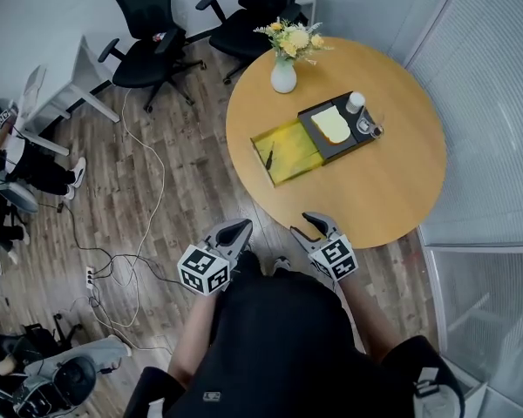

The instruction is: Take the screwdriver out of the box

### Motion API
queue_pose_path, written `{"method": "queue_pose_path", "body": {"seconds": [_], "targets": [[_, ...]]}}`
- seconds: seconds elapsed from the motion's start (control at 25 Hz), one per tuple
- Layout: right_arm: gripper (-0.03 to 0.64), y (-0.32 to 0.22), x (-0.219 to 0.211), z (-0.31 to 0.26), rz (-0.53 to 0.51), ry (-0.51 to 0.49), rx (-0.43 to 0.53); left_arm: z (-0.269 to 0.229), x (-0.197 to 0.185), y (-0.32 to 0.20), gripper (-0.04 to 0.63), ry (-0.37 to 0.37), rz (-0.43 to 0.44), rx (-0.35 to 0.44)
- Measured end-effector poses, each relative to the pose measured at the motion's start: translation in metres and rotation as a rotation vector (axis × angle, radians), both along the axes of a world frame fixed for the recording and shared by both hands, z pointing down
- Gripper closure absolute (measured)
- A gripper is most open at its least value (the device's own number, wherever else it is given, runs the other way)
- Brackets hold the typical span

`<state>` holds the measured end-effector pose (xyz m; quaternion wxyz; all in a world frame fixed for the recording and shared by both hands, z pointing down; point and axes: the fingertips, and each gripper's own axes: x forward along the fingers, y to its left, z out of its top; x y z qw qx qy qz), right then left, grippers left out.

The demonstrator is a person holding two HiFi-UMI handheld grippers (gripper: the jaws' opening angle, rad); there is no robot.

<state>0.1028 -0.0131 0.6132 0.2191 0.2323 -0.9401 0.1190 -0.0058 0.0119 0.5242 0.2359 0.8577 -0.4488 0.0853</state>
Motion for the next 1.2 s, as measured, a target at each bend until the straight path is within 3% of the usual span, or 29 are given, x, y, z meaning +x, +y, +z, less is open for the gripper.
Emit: {"method": "queue_pose_path", "body": {"seconds": [0.48,1.2], "targets": [[0.440,-0.014,0.003,0.013,0.069,0.021,-0.040,0.005,-0.003,-0.036,0.591,0.018,0.063,0.005],[0.476,-0.069,-0.037,0.026,0.169,0.107,-0.074,0.011,-0.046,-0.109,0.591,0.048,0.179,-0.020]]}}
